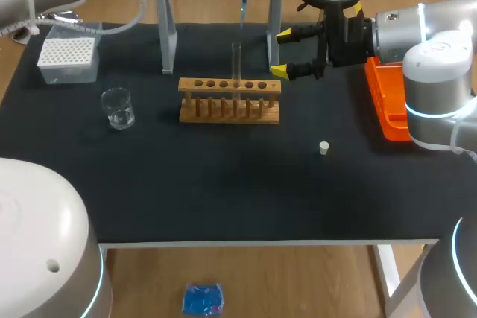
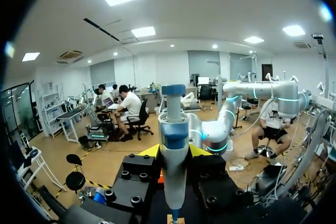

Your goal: Invert the test tube, pick up the pipette, mount the tip to pipette, aspirate from beaker and dispense into the tube, eject the tip, return the pipette, and cap with the stopper.

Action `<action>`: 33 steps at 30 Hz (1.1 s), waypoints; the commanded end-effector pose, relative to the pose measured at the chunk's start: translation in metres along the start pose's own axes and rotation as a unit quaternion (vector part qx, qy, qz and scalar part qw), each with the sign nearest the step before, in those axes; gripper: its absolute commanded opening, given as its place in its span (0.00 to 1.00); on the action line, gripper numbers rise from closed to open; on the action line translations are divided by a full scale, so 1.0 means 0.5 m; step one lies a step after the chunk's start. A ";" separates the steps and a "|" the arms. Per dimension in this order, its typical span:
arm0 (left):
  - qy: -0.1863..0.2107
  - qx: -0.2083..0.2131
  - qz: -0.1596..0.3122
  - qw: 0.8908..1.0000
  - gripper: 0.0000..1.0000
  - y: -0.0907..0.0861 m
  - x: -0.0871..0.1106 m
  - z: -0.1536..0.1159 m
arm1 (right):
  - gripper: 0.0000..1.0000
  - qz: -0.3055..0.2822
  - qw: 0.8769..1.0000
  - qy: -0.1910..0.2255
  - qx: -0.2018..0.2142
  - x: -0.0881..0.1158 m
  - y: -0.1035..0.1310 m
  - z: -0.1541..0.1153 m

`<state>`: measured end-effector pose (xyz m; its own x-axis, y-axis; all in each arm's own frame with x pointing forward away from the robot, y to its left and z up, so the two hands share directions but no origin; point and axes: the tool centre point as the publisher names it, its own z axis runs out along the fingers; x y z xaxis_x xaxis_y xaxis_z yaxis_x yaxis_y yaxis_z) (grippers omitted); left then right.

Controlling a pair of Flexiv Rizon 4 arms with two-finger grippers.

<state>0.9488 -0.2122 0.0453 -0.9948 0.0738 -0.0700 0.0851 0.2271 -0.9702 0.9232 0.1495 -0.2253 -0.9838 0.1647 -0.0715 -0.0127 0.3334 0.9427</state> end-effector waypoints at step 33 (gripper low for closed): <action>-0.011 0.027 -0.009 1.000 0.00 0.035 -0.011 -0.017 | 1.00 0.000 1.000 -0.001 0.000 0.001 0.000 0.000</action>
<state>0.9553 -0.2013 0.0354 -0.9973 0.0489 -0.0550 0.0635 0.1936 -0.9790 0.9232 0.1495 -0.2253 -0.9838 0.1646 -0.0715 -0.0126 0.3337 0.9426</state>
